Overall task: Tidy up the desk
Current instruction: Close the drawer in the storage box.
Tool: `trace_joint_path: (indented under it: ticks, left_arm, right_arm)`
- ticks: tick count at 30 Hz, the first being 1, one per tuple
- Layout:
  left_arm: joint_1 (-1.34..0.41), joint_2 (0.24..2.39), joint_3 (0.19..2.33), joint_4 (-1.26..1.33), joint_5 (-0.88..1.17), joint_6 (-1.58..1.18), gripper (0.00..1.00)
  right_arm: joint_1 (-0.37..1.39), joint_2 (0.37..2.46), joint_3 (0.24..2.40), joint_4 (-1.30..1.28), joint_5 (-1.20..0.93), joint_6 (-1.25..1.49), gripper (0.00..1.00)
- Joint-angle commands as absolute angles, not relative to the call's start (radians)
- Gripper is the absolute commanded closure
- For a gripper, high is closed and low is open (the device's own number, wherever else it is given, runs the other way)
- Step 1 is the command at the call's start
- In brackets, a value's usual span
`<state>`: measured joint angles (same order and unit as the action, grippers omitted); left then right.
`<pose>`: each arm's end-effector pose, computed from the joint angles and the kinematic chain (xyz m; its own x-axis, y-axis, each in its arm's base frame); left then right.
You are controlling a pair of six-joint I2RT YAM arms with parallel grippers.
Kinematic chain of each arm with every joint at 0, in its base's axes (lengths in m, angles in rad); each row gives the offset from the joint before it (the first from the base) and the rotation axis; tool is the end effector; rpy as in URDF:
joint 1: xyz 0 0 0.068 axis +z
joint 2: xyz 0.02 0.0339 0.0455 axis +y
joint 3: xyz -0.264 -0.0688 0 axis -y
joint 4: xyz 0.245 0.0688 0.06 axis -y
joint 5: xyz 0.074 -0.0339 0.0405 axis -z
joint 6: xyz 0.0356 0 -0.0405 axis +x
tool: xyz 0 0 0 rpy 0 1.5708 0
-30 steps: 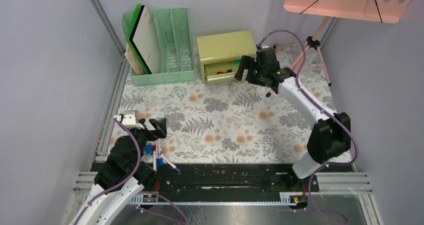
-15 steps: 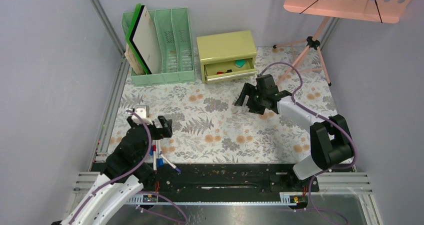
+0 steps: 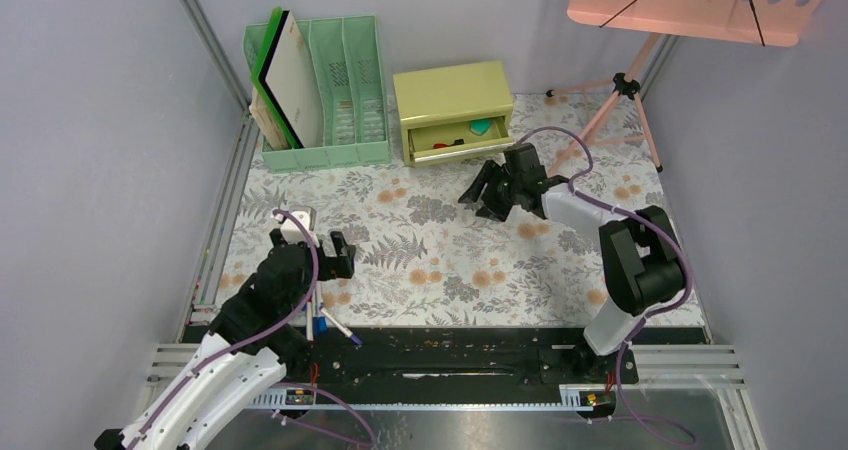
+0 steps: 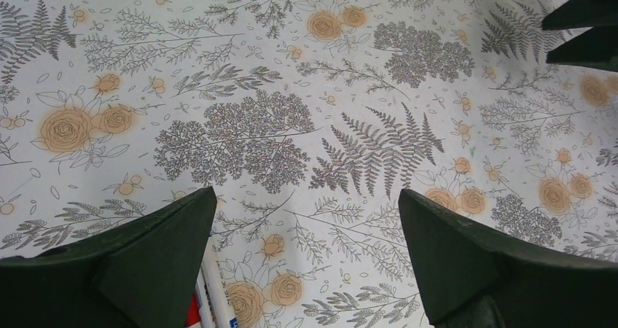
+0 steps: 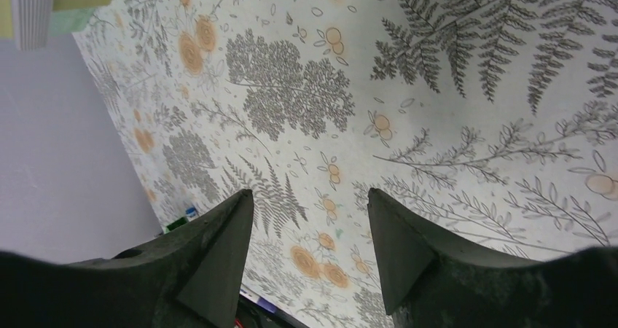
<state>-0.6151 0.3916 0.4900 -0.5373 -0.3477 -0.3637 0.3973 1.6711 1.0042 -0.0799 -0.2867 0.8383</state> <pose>0.0978 -0.0543 0.2524 -0.4277 -0.1073 -0.8975 0.1481 0.9712 -0.1867 0.3238 0.1468 0.1983 -0.8371 0.4221 -0.3479 0.0896 0.7332 0.6741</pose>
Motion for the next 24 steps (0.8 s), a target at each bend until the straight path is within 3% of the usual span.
trace_joint_path:
  ticks: [1, 10, 24]
  left_arm:
    - [-0.619, 0.361, 0.523, -0.491, -0.327, -0.352, 0.01]
    - [-0.621, 0.331, 0.514, -0.480, -0.318, -0.335, 0.01]
    - [-0.626, 0.281, 0.503, -0.480, -0.352, -0.334, 0.01]
  right_arm:
    - [0.388, 1.714, 1.065, 0.017, -0.319, 0.922, 0.35]
    - [0.377, 1.828, 1.164, 0.171, -0.348, 1.070, 0.53]
    - [0.377, 2.031, 1.557, -0.152, -0.232, 0.944, 0.62]
